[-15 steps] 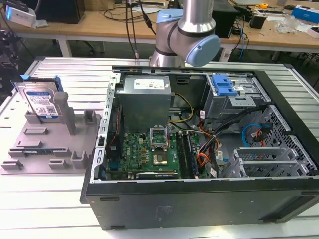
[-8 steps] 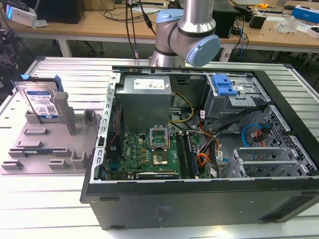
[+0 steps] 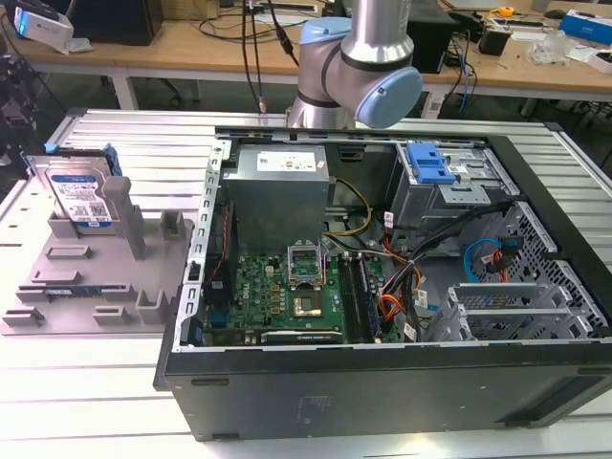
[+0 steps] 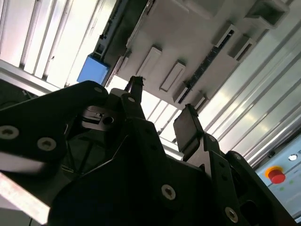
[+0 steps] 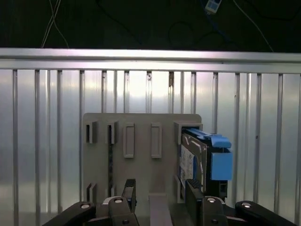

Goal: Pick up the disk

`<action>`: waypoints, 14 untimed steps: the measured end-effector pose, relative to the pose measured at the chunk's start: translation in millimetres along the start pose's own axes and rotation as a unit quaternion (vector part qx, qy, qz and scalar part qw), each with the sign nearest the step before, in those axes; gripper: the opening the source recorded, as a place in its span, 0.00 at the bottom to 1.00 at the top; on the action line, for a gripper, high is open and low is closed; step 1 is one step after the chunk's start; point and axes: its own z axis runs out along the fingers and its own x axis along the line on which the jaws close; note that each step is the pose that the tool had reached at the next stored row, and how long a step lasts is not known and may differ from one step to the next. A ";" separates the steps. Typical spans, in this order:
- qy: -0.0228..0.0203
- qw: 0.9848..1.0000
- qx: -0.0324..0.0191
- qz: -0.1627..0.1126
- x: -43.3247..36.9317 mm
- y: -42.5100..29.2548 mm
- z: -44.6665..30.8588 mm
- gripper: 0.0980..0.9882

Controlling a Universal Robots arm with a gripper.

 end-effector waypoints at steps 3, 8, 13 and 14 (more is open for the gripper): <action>0.000 1.000 -0.001 0.000 -17.0 0.7 0.7 0.50; 0.000 1.000 -0.002 0.000 -43.3 0.8 1.3 0.50; 0.000 1.000 -0.003 0.000 -47.8 14.2 4.1 0.50; 0.000 1.000 -0.003 0.000 -48.9 14.3 4.8 0.50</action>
